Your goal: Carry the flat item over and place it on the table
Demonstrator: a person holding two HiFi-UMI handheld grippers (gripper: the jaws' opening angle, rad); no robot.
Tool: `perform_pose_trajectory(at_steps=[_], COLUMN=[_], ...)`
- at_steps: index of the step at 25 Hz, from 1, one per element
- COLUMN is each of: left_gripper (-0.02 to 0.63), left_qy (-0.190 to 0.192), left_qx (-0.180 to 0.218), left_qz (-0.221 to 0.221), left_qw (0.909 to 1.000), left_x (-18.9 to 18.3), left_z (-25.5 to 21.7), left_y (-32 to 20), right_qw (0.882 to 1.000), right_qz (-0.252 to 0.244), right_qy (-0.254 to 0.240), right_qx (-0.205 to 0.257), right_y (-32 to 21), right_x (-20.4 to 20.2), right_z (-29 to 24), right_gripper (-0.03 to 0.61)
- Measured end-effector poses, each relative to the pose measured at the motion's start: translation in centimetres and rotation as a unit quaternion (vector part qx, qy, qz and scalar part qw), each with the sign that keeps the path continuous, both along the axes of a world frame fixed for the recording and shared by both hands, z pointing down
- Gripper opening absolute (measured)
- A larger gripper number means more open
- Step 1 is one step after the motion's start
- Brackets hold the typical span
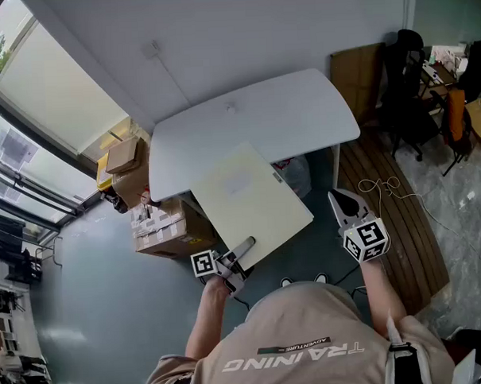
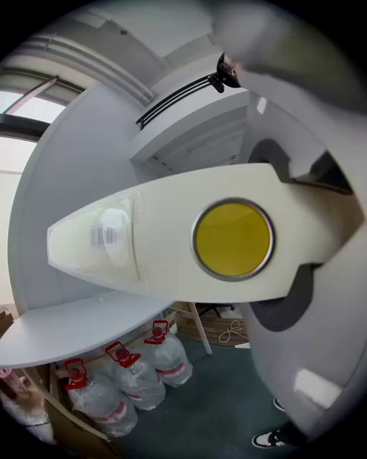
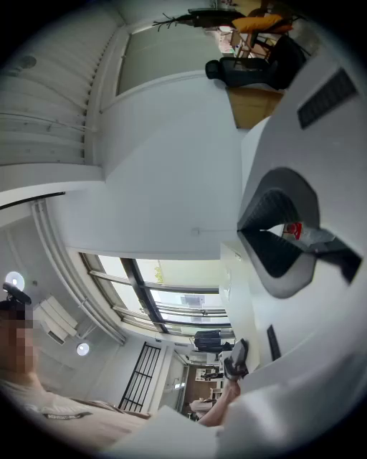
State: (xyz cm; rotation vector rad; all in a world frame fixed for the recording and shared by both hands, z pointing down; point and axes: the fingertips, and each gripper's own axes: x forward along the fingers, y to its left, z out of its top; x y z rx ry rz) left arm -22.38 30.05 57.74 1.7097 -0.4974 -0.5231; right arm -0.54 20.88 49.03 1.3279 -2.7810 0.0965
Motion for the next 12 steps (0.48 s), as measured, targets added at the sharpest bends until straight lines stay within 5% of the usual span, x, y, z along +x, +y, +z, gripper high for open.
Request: perform_pose_trajectory(at_steps=[12], left_gripper=[0.290], left_qy=[0.000], left_qx=[-0.013], left_qz=[0.020], left_qw=[0.9997], left_x=[-1.9], left_z=[1.9], left_y=[-1.4], right_qw=[1.000], right_qz=[0.010], right_qy=[0.001], right_qx=[-0.019], right_y=[-1.1], right_x=[-2.6], right_z=[2.7], right_gripper=[0.006])
